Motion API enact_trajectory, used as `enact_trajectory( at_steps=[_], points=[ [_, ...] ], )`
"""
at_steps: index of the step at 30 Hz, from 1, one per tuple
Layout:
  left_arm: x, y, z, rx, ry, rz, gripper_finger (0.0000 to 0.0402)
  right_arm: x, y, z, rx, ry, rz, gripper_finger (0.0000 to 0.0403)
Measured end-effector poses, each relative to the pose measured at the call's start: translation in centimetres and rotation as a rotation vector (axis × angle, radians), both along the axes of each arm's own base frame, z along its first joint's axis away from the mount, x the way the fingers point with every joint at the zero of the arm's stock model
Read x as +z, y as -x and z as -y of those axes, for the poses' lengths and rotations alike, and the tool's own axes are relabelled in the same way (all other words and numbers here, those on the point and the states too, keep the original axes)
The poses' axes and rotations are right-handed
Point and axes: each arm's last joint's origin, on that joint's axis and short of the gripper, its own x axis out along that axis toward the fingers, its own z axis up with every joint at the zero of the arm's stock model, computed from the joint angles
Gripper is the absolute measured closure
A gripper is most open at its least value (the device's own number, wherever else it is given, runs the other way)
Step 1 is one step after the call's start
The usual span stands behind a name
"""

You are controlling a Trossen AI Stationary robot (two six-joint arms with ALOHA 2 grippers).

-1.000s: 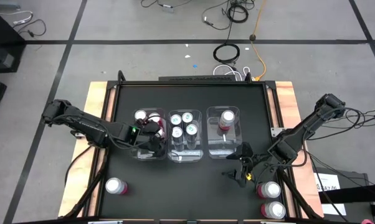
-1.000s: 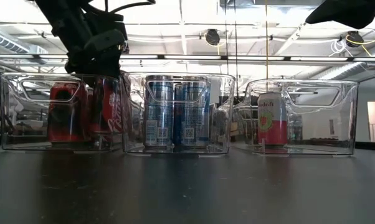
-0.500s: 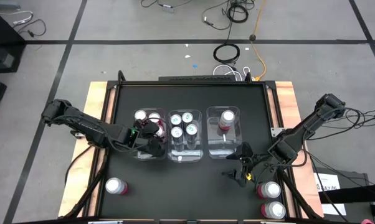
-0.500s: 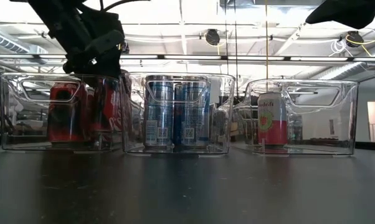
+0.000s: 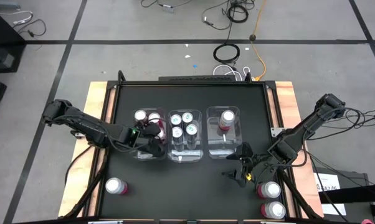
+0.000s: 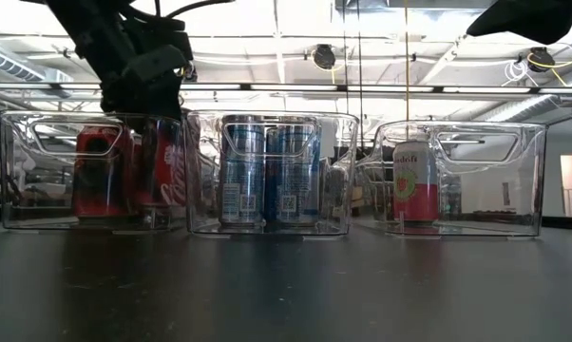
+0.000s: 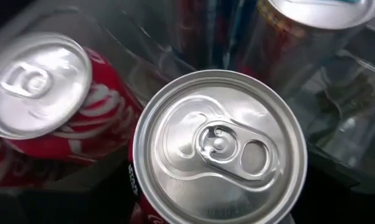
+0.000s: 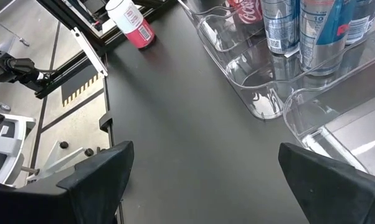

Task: Sort soda cans
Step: Put the red soda can into the left transparent bin

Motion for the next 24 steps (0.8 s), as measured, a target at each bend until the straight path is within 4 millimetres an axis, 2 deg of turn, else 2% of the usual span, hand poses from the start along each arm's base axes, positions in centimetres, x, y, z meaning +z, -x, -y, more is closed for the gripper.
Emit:
enact_trajectory(
  at_steps=[9, 24],
  points=[
    [-0.01, -0.05, 0.14, -0.008, 0.064, -0.002, 0.0077, 0.00, 0.00, 0.00, 0.000, 0.000, 0.000, 0.0011],
    [0.04, -0.09, 0.17, -0.057, 0.045, -0.018, 0.0075, 0.00, 0.00, 0.00, -0.002, -0.002, 0.000, 0.0011]
  ],
)
